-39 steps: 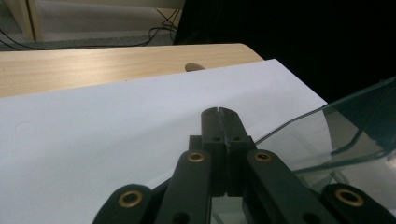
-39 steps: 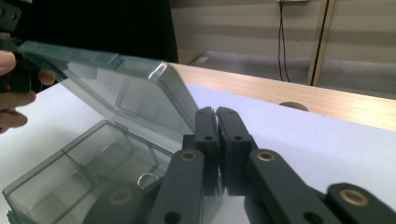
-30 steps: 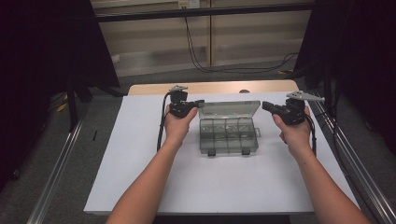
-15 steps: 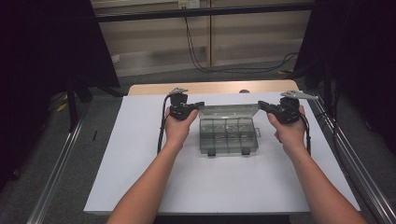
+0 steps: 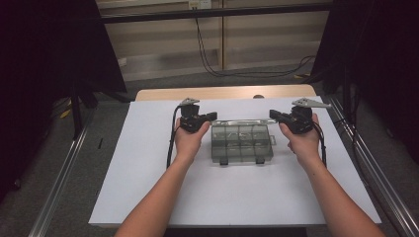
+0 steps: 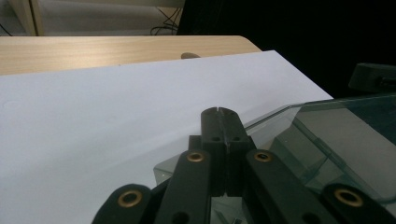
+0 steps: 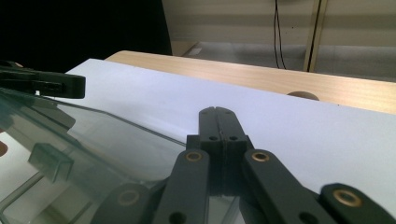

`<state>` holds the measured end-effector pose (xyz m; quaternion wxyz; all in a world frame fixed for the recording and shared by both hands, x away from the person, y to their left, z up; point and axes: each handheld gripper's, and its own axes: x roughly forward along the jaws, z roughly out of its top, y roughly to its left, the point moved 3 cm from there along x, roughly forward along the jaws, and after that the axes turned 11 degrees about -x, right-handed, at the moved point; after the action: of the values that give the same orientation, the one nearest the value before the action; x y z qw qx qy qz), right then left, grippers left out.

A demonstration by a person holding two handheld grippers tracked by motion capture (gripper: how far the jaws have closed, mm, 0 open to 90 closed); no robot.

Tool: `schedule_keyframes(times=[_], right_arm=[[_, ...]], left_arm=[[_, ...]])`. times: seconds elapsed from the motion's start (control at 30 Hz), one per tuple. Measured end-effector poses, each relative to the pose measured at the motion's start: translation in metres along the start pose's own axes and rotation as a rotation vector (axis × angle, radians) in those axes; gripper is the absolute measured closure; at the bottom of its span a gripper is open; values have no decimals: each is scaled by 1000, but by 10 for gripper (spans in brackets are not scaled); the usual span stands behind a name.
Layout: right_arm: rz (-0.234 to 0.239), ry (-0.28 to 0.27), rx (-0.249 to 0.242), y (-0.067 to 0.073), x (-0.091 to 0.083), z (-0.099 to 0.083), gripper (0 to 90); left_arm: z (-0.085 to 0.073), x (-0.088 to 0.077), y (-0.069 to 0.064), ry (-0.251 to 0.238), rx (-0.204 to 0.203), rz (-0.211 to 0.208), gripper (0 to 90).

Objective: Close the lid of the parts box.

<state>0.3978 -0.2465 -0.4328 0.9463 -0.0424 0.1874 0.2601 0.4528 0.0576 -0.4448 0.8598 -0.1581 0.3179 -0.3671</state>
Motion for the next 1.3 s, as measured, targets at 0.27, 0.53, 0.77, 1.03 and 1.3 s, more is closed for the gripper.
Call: schedule_keyframes(times=[0.27,0.53,0.77,1.03,1.3], right_arm=[[18,10,-16,6,0,-9,900],[23,10,-51,11,-5,-18,900],[33,1,-78,17,-13,-26,900],[43,-11,-101,26,-28,-36,900],[59,-14,-117,37,-40,-47,900]], left_arm=[[-11,-3,1,-2,25,13,900],[-22,-9,-5,-8,76,15,900],[-33,-17,-13,-12,114,0,900],[-49,-31,-20,-16,125,-40,900],[-62,-45,-27,-25,140,-57,900]])
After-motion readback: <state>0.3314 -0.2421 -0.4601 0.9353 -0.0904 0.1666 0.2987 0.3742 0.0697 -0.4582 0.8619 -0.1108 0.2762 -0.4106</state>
